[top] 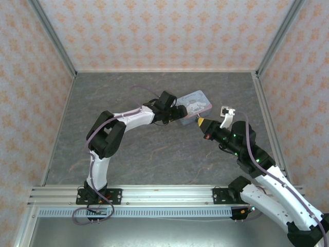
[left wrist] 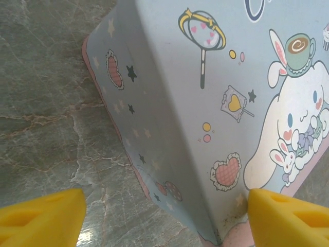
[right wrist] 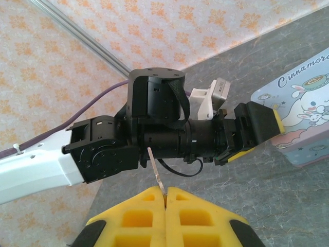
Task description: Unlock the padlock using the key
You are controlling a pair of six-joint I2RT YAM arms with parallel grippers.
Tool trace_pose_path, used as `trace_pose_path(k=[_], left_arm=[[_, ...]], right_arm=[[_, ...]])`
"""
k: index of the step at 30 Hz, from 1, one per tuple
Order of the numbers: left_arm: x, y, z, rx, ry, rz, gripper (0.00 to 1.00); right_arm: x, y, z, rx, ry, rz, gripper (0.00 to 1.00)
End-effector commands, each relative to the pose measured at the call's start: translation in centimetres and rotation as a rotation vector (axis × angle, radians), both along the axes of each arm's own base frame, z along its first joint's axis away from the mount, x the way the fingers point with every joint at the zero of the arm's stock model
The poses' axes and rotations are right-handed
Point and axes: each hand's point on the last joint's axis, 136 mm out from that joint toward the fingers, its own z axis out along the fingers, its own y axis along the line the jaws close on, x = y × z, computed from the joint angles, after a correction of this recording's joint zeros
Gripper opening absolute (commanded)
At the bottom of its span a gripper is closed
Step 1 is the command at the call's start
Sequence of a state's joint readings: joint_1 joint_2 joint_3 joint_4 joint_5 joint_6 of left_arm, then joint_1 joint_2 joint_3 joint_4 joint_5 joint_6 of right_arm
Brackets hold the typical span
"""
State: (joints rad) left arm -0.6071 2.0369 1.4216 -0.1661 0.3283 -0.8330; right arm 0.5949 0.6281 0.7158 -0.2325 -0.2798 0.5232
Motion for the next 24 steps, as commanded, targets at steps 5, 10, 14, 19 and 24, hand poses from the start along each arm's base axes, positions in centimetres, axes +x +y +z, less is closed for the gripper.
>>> trace_pose_path(k=[5, 10, 14, 19, 24], left_arm=[[-3.5, 5.9, -4.1, 0.208, 0.092, 0.042, 0.81], [-4.7, 8.2, -4.6, 0.238, 0.101, 0.070, 0.81], [-5.8, 10.4, -3.7, 0.259, 0.084, 0.092, 0.81], [-6.7, 12.9, -3.5, 0.276, 0.082, 0.119, 0.82], [-6.6, 14.8, -3.0, 0.283, 0.079, 0.152, 0.82]], right_arm=[[0.3, 0.0, -0.1, -0.005, 0.010, -0.014, 0.00], [0.4, 0.2, -0.3, -0.009, 0.018, -0.009, 0.00], [0.5, 0.3, -0.6, -0.015, 0.025, -0.007, 0.00], [0.8, 0.7, -0.9, -0.017, 0.037, 0.004, 0.00], [1.1, 1.4, -1.3, -0.019, 0.055, 0.023, 0.00]])
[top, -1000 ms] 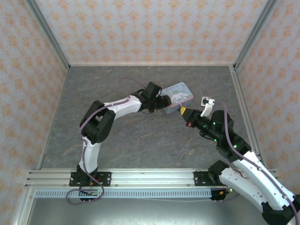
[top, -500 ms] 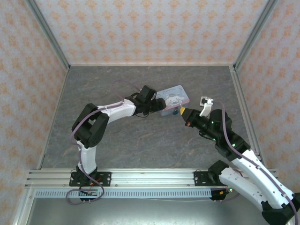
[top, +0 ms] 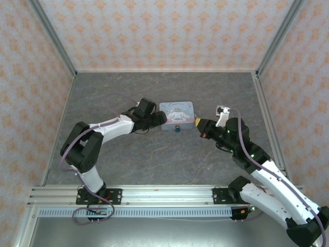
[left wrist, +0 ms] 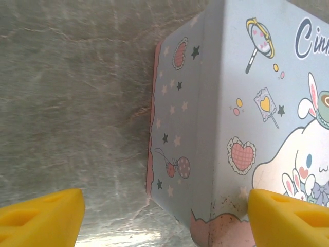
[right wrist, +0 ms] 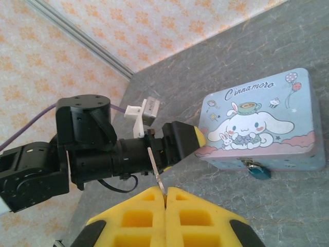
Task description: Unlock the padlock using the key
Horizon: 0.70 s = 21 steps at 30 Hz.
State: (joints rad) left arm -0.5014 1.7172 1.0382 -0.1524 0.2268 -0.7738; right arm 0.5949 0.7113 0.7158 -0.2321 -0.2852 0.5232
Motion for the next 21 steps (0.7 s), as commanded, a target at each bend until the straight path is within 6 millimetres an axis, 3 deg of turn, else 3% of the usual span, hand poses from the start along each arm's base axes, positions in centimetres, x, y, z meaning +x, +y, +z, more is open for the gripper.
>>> trace_pose_path(k=[1, 9, 15, 21], left_arm=[[-2.2, 4.5, -3.0, 0.153, 0.106, 0.046, 0.82], [-0.2, 6.6, -1.4, 0.135, 0.079, 0.071, 0.82], [1.1, 6.2, 3.4, 0.064, -0.122, 0.051, 0.83], [0.0, 5.4, 7.3, -0.010, -0.300, -0.025, 0.83]], right_arm=[[0.0, 0.6, 0.9, 0.026, -0.011, 0.022, 0.00], [0.4, 1.1, -0.2, 0.009, 0.021, 0.032, 0.00], [1.0, 2.3, -1.9, 0.009, 0.074, 0.060, 0.00], [2.0, 4.1, -4.0, 0.052, 0.128, 0.096, 0.00]])
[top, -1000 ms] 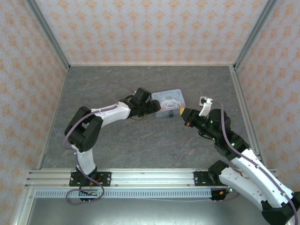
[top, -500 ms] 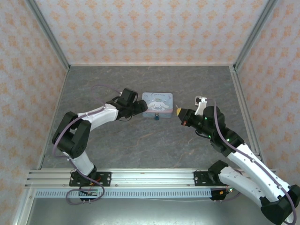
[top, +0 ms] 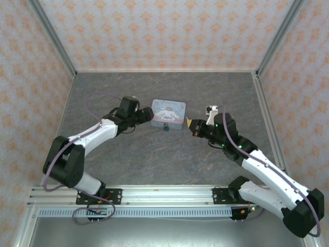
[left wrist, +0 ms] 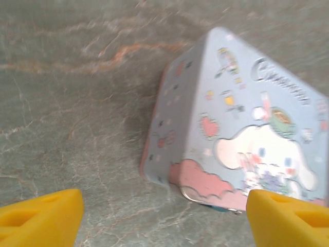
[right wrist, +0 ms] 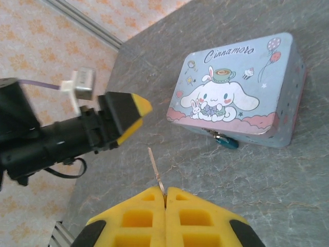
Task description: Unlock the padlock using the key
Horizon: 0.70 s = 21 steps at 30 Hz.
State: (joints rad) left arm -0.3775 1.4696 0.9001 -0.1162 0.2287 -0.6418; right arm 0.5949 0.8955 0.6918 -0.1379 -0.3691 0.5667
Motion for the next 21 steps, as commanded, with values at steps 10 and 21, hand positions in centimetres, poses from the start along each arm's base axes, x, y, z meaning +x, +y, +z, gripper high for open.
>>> trace_pose_path(k=[10, 21], left_arm=[[-4.3, -2.9, 1.7, -0.195, -0.234, -0.195, 0.83], [-5.5, -8.2, -1.4, -0.230, -0.196, -0.302, 0.83]], right_arm=[[4.3, 5.0, -2.3, 0.100, 0.036, 0.068, 0.00], [11.2, 5.5, -6.2, 0.181, 0.122, 0.034, 0.00]])
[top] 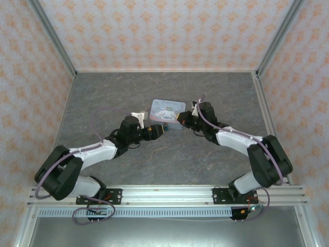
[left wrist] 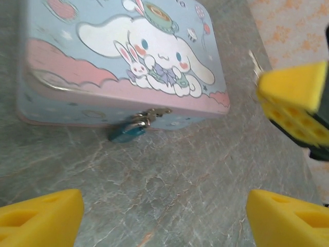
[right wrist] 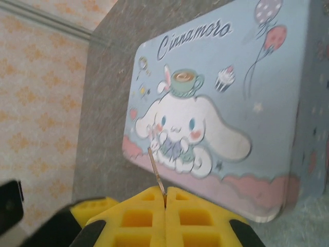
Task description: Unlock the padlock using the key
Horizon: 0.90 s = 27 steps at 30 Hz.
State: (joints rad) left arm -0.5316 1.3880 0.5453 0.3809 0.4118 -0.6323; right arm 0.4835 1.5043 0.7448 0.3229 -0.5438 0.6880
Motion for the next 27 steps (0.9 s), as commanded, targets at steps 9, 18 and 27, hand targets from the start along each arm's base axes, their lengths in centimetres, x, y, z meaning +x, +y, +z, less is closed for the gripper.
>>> trace_pose_path(k=[9, 18, 27], left_arm=[[2.5, -2.7, -1.7, -0.028, 0.002, 0.003, 0.82], [3.4, -3.3, -3.1, -0.004, 0.009, 0.002, 0.81], [4.6, -3.6, -4.2, 0.026, 0.007, 0.012, 0.81]], right_arm=[[3.6, 1.7, 0.5, 0.018, -0.039, 0.049, 0.00], [3.4, 1.9, -3.1, -0.024, 0.043, 0.067, 0.00], [1.8, 0.6, -5.8, -0.067, 0.103, 0.046, 0.00]])
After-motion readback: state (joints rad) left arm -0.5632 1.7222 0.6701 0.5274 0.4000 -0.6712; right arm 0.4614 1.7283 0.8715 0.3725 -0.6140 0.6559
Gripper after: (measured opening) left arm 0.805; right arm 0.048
